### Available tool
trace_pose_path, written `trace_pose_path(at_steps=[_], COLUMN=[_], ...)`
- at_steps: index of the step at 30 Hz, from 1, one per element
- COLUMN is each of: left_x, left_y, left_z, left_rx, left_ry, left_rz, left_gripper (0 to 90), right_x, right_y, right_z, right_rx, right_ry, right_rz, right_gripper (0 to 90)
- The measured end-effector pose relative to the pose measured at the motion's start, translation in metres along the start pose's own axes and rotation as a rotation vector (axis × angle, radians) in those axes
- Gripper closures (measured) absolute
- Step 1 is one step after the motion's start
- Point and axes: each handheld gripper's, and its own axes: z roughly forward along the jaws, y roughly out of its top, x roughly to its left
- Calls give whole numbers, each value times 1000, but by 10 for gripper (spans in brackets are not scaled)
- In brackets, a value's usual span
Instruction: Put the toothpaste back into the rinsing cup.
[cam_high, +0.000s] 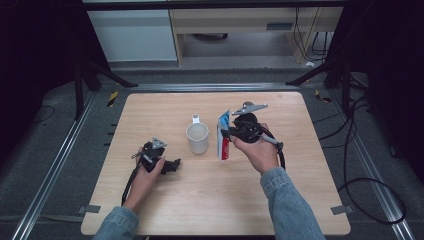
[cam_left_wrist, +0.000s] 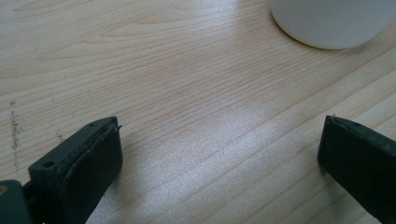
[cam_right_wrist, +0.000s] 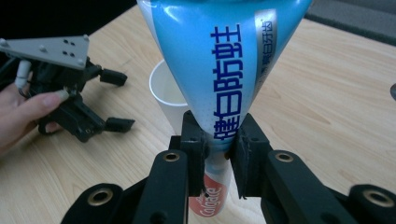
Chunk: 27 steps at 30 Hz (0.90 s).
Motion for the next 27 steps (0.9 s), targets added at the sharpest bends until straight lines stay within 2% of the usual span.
trace_pose_path(at_steps=[5, 7, 21, 27], left_x=[0, 0, 0, 0], left_y=[0, 0, 0, 0], left_z=[0, 0, 0, 0], left_rx=[0, 1, 0, 0], left_ry=[0, 0, 0, 0], left_rz=[0, 1, 2, 3], left_gripper=[0, 0, 0, 0], right_x=[2, 5, 17, 23], right_y=[3, 5, 13, 20], right_z=[-1, -1, -4, -11], right_rx=[-32, -56, -116, -155], right_ry=[2, 3, 18, 25], right_rz=[-8, -26, -38, -42], right_gripper=[763, 764, 764, 764])
